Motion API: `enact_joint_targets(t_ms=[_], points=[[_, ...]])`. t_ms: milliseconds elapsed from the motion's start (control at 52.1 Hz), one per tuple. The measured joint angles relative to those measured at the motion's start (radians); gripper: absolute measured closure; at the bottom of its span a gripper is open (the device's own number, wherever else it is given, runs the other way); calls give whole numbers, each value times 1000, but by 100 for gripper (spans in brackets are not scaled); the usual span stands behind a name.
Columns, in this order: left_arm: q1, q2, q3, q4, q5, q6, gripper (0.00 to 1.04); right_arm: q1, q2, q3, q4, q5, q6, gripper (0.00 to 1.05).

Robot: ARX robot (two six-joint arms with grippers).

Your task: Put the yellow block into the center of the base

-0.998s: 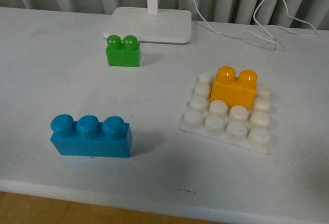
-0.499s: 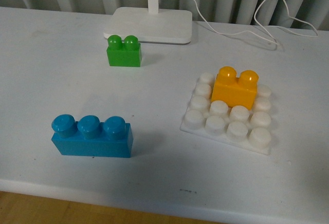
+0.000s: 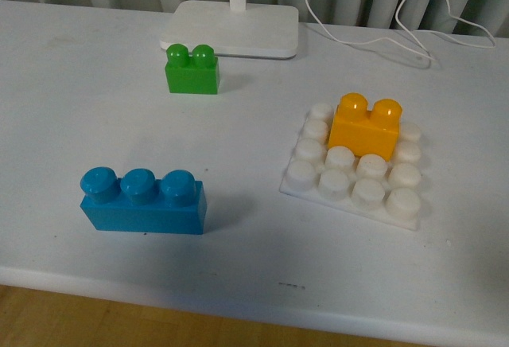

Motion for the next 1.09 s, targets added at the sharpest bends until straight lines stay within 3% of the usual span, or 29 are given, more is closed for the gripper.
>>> enact_joint_targets(t_ms=[307,499,768,1094], points=[[0,-4,0,0,0,-1,98,0,0,0,0,0,0,9],[0,-4,0,0,0,-1,53,0,0,0,0,0,0,9],[0,-4,0,0,0,-1,7,0,0,0,0,0,0,9],[0,-4,0,0,0,0,6,0,0,0,0,0,0,9]])
